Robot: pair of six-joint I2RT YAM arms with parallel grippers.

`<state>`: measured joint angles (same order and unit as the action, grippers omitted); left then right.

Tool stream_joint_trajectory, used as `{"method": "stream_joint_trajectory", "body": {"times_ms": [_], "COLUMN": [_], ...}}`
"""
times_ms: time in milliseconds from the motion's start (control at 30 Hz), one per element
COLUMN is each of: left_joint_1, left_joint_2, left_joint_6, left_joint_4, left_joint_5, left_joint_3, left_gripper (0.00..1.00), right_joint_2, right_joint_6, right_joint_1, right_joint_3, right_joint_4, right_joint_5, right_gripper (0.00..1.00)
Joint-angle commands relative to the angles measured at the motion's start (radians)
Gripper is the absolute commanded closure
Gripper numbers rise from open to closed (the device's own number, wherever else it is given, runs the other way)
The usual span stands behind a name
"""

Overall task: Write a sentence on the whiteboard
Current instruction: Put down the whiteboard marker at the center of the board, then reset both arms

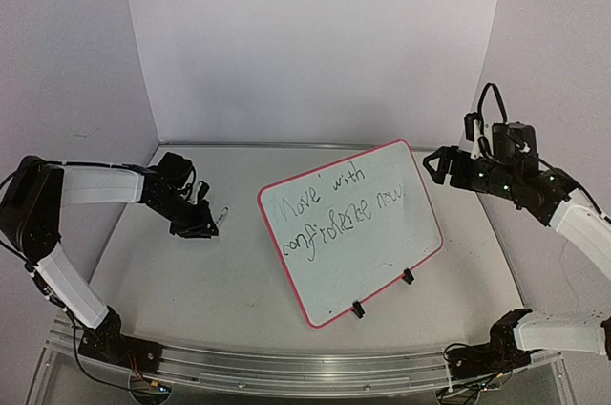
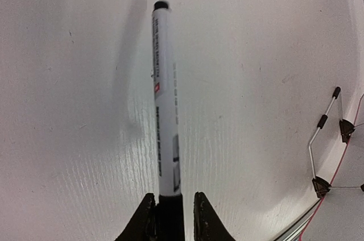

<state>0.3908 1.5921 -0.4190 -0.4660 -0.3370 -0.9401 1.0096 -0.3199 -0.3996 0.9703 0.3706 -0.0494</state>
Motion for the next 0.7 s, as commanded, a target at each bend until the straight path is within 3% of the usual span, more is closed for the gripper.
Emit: {"method": "stream_joint_trajectory", "body": {"times_ms": [0, 333, 533, 667], "left_joint_1": [-0.001, -0.001, -0.020, -0.106], "left_joint_2": [0.001, 0.026, -0.012, -0.076], "left_joint_6": [-0.008, -0.026, -0.008, 0.003], "left_joint_4": [0.041, 0.041, 0.042, 0.074], "left_joint_5": [0.013, 0.036, 0.124, 0.144], "left_joint_3": [-0.012, -0.041, -0.067, -0.068], "left_gripper": [0.71, 0.26, 0.14, 0.09], "right_joint_2": [-0.025, -0.007, 0.041, 0.054], "right_joint_6": [-0.002, 0.015, 0.056, 0.077], "right_joint_1": [0.002, 0.002, 0.021, 0.093], "right_joint_3": [-0.006, -0.015, -0.013, -0.022], "right_joint_4": [0.001, 0.004, 0.004, 0.003], "right_joint_5": [0.044, 0.045, 0.068, 0.048], "right_gripper": [0.02, 0.02, 0.02, 0.02]}}
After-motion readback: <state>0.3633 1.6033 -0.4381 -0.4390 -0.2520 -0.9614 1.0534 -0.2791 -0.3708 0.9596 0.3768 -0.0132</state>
